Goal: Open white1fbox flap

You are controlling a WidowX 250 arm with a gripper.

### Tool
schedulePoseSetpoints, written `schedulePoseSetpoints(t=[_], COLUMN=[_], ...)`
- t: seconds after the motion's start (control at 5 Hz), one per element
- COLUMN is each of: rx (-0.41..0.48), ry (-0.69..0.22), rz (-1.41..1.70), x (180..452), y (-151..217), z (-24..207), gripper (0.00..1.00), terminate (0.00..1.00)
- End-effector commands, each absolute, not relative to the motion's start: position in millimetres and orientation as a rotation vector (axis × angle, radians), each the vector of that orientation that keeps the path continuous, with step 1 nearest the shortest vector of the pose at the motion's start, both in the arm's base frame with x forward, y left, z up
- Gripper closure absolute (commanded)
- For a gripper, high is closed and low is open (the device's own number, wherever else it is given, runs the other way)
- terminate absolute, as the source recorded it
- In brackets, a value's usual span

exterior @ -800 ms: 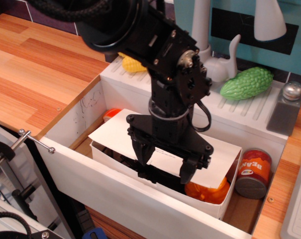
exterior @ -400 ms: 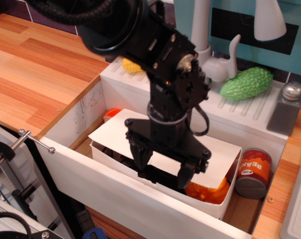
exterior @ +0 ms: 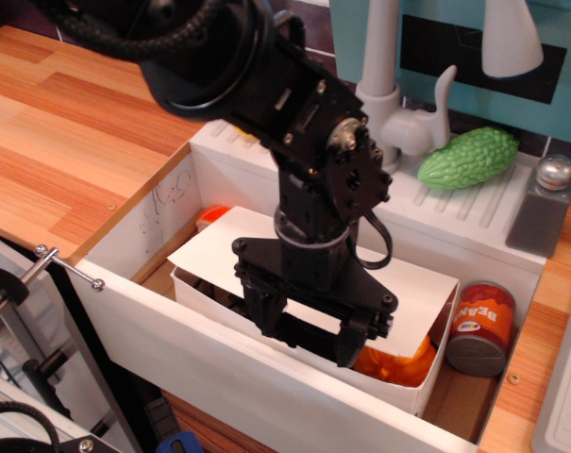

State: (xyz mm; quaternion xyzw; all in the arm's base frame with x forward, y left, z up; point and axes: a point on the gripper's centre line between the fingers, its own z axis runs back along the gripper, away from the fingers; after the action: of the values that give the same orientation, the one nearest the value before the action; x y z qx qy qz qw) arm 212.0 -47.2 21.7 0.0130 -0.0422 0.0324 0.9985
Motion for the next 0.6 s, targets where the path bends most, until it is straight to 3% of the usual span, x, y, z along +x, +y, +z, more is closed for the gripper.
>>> schedulePoseSetpoints(t=[0.0, 0.4], rx=[-0.008, -0.011], ry=[-0.117, -0.144], rz=[0.076, 0.051], x=[212, 206], y=[-49, -51], z=[17, 7], gripper=[0.0, 0.0], terminate=[0.0, 0.0])
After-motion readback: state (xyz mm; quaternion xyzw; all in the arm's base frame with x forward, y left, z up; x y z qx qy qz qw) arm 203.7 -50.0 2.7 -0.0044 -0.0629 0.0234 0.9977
